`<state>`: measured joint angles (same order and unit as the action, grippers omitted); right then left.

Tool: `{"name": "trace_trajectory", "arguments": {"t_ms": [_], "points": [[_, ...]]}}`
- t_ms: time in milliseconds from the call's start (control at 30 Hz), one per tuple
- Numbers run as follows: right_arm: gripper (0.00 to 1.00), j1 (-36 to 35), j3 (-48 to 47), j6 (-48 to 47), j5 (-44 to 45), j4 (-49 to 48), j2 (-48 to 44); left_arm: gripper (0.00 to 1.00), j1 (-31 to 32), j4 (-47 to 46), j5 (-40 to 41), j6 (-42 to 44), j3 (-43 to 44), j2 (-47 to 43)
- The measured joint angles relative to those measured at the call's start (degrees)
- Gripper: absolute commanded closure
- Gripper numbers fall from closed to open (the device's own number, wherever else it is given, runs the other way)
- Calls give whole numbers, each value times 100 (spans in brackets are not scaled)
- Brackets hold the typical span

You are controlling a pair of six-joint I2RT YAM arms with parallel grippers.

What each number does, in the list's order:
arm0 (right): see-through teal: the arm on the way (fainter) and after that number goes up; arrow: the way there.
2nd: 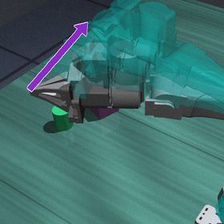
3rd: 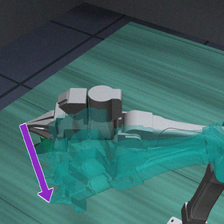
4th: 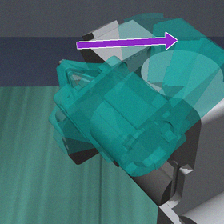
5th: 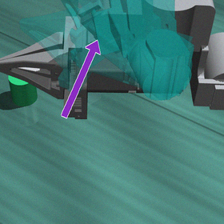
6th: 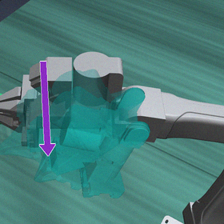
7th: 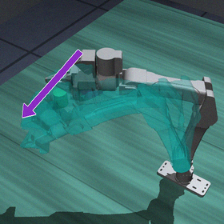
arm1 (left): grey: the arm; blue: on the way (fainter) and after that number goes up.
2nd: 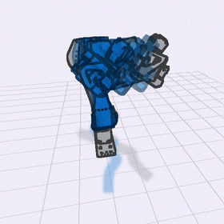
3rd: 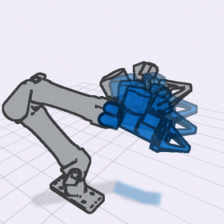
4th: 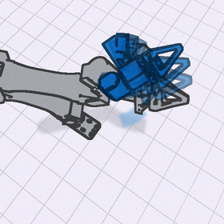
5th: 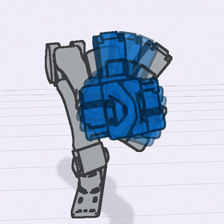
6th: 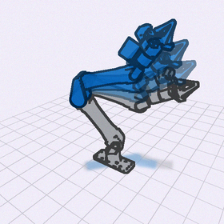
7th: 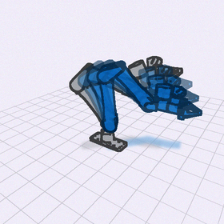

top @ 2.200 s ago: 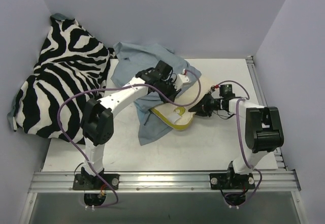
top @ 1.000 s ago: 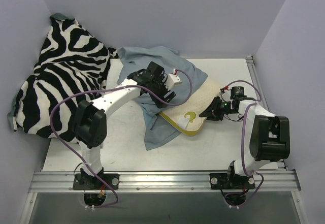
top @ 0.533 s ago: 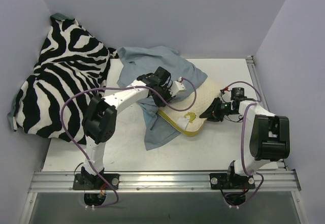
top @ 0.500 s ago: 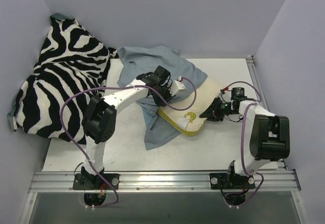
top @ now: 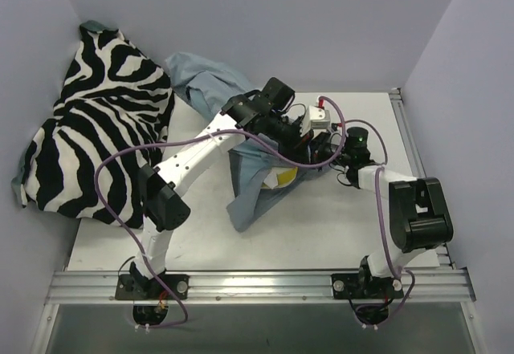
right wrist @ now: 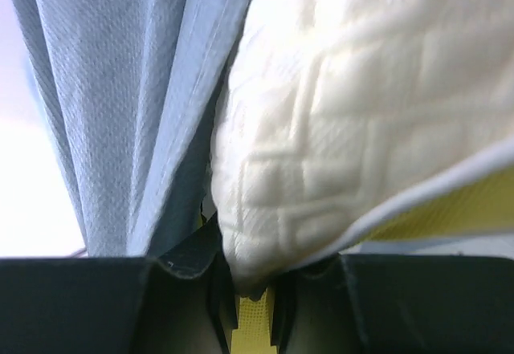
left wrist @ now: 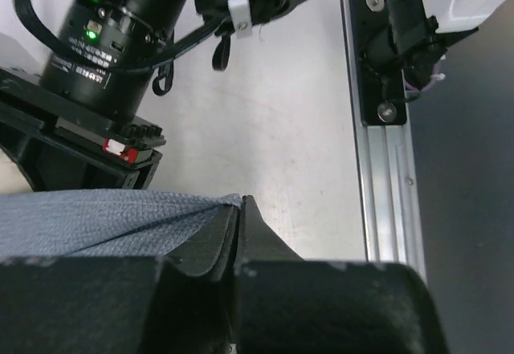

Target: Put the pillow into the pillowcase

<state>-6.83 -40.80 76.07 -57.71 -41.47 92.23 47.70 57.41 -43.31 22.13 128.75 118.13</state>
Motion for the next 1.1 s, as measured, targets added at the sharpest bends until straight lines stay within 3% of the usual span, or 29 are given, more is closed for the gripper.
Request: {"name": "trace_trajectory", "arguments": {"t_ms": [167,200,233,333,467,633,800,867,933,1100], "points": [[100,-177,-2,-767,195,481,306,97,-374,-61,-289,-96,-1355,-92],[100,-179,7,-876,229,485,468,92,-431,-68,-260,-98,-1690,-129],[100,-177,11,-990,262,516,638,74,-474,-83,-195,-101,-1998,-160],[100,-149,-70,-1460,387,944,992,46,-564,-168,153,-173,-2723,-293],[100,-240,-304,-1954,376,1410,1025,30,-621,-356,699,-74,-3274,-894],[100,-262,-446,-2013,254,1545,1016,28,-505,-769,1049,614,-4789,-2841],[100,-306,-501,-1598,166,1445,929,24,555,-957,1635,1381,-6505,-4321],[100,-354,-551,-1449,144,1397,887,23,970,-1095,1978,1528,-6935,-4232],[100,-385,-562,-1320,125,1340,844,12,1222,-1213,2374,1628,-7160,-3893],[100,-409,-562,-1091,87,1268,791,10,1390,-1744,3381,1727,-7180,-2959]]}}
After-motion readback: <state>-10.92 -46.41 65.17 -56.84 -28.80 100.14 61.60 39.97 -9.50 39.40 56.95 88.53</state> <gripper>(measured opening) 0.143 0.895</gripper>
